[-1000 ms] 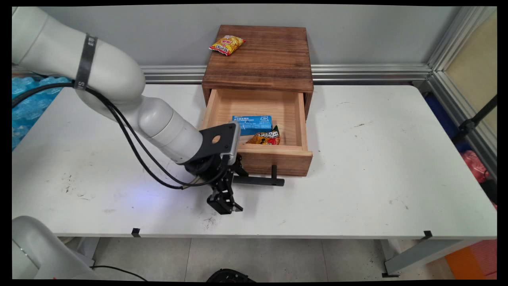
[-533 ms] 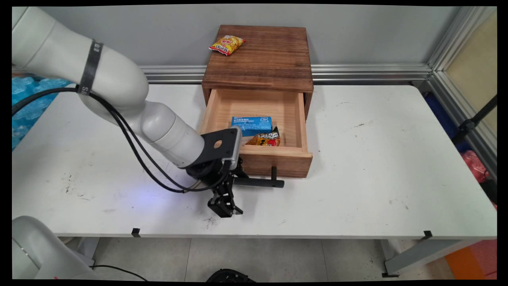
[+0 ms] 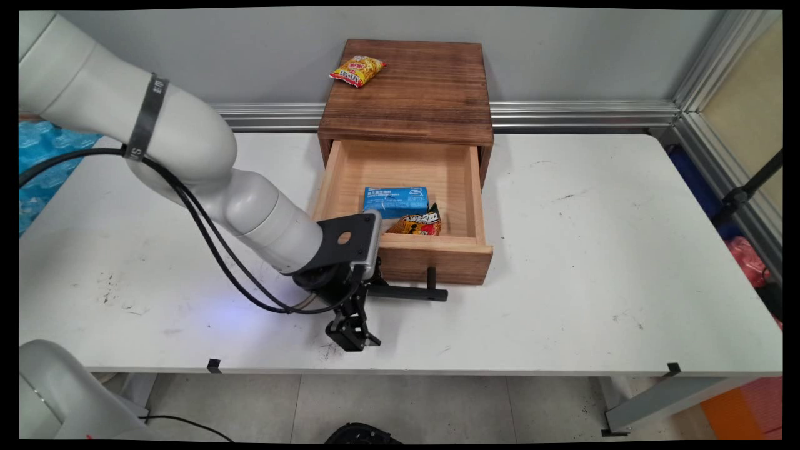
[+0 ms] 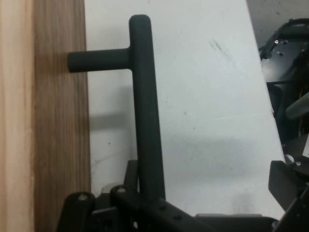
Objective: Open the drawer
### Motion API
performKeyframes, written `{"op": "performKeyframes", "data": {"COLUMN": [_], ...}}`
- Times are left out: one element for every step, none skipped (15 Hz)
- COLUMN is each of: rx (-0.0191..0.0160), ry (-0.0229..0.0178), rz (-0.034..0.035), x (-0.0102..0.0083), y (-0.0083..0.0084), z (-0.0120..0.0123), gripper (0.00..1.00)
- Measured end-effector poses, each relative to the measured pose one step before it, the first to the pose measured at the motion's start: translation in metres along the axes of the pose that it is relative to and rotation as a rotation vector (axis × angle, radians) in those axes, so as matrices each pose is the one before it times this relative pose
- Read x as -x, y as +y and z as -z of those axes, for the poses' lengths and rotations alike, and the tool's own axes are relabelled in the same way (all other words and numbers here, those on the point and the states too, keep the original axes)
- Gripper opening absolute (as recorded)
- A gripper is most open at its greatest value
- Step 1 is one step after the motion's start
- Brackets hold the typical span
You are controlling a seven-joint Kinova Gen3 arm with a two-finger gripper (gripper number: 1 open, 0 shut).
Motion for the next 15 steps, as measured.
{"op": "performKeyframes", "data": {"rx": [0.00063,0.00028,0.0005,0.00046,0.00068,0.0007,0.001,0.00131,0.00119,0.00158,0.00197,0.00152,0.00198,0.00213,0.00221], "ry": [-0.00016,-0.00004,0.00004,0.00008,0.00009,-0.00003,0.00008,-0.00013,0.00001,0.0002,0.00021,0.00042,0.00032,0.00027,0.0002], "rz": [-0.00001,-0.00009,-0.00006,0.00004,-0.00021,-0.00022,0.00003,-0.00006,0.00022,-0.00011,-0.0003,-0.00052,-0.0004,-0.00026,-0.00007], "x": [-0.00042,-0.00033,-0.00046,-0.00057,-0.00048,-0.00035,-0.00047,-0.00038,-0.00026,-0.00047,-0.00049,-0.00048,-0.00053,-0.0005,-0.00043], "y": [0.00077,0.00054,0.00081,0.00087,0.00087,0.00069,0.00103,0.00112,0.00105,0.00122,0.00126,0.00107,0.00138,0.00141,0.00139], "z": [-0.00008,0.0,0.00004,0.00009,0.00012,0.0001,0.0002,0.0002,0.00025,0.00025,0.00022,0.00021,0.0003,0.00033,0.00034], "gripper": [1.0,1.0,1.0,1.0,1.0,1.0,1.0,1.0,1.0,1.0,1.0,1.0,1.0,1.0,1.0]}}
